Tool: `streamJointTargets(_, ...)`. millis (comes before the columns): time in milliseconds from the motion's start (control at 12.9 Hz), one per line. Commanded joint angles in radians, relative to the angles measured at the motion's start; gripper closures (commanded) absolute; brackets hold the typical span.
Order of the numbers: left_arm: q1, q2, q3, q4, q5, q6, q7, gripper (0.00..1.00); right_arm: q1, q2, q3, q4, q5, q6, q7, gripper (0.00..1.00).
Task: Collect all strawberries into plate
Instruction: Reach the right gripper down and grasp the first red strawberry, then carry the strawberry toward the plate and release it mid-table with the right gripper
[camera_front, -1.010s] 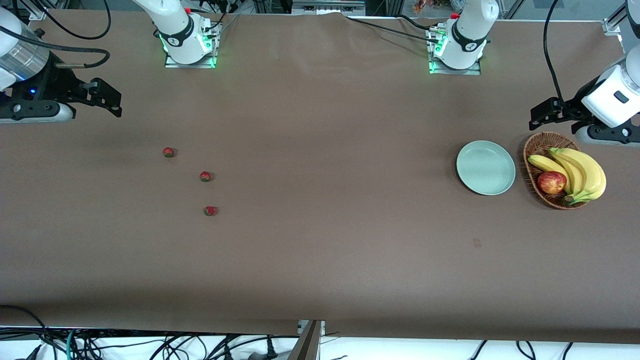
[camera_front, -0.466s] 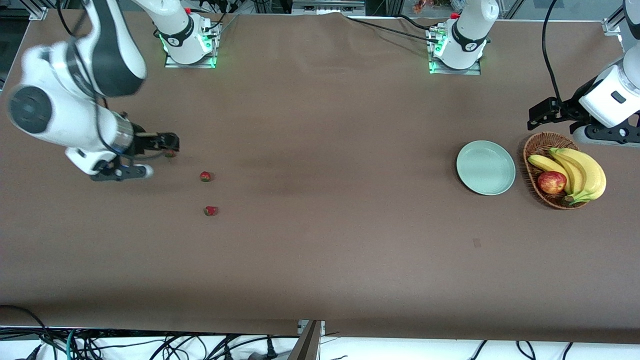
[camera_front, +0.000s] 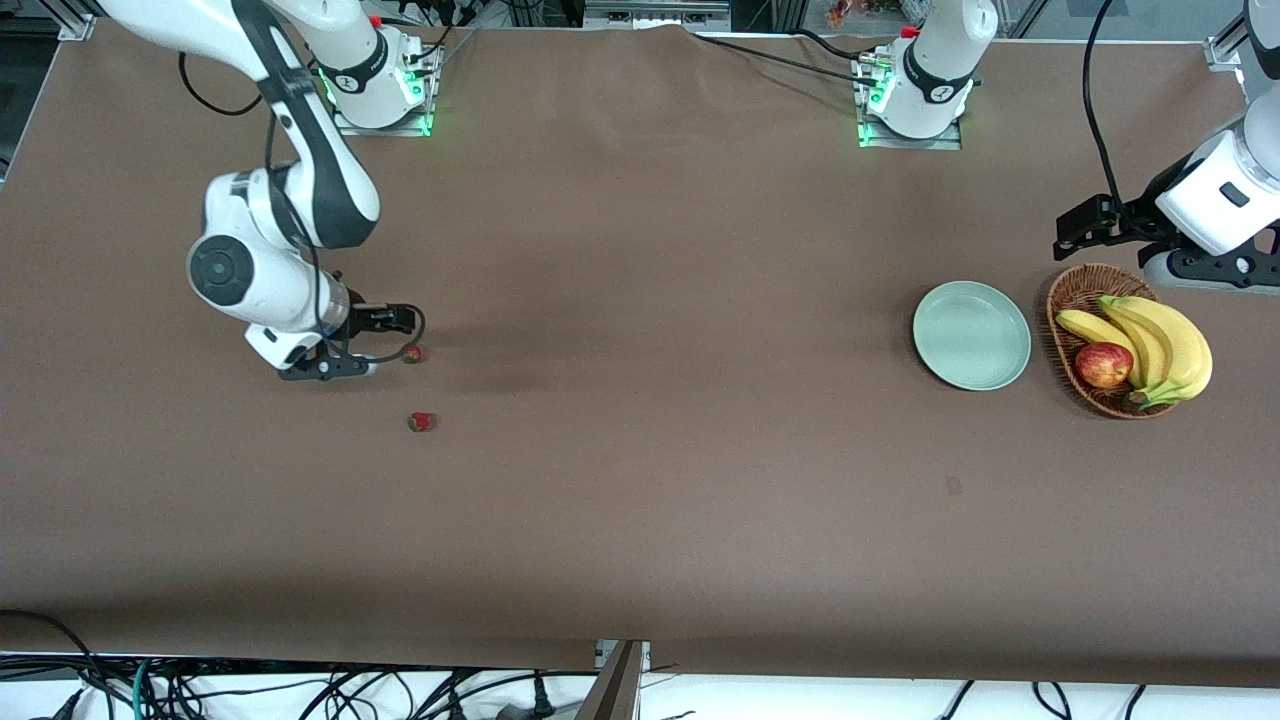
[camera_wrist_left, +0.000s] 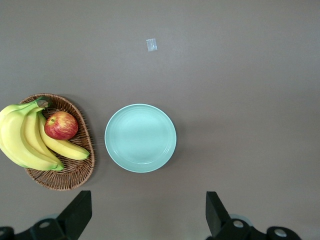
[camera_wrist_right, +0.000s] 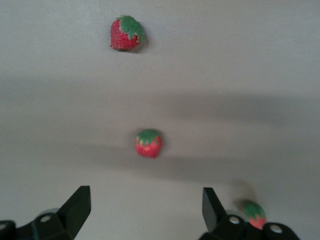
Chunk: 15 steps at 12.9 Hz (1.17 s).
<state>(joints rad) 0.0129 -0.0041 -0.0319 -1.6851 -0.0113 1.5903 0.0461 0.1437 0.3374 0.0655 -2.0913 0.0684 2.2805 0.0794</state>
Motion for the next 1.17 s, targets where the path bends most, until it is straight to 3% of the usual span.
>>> streamJointTargets(0, 0.007, -0.007, -0.006, -0.005, -0.016, -0.001, 0.0, 0.0, 0.01, 0.06, 0.002, -0.01, 0.013, 0.1, -0.003, 0.07)
streamJointTargets(388, 0.007, 0.003, -0.006, -0.001, -0.016, -0.003, 0.0, 0.0, 0.025, 0.13, 0.002, -0.006, 0.013, 0.194, -0.004, 0.15)
streamJointTargets(699, 0.007, 0.003, -0.006, 0.001, -0.018, -0.003, -0.002, 0.0, 0.025, 0.127, 0.002, -0.018, 0.013, 0.173, -0.003, 0.53)
streamJointTargets(932, 0.007, 0.003, -0.006, 0.001, -0.018, -0.003, -0.002, 0.0, 0.025, 0.114, 0.002, -0.012, 0.014, 0.126, 0.011, 0.89)
streamJointTargets(1010, 0.007, 0.003, -0.006, 0.001, -0.018, -0.003, -0.002, 0.0, 0.025, 0.112, 0.002, -0.006, 0.014, 0.123, 0.017, 0.97)
streamJointTargets(1087, 0.007, 0.003, -0.006, 0.001, -0.018, -0.003, -0.002, 0.0, 0.027, 0.109, 0.011, 0.011, 0.014, 0.114, 0.038, 0.97)
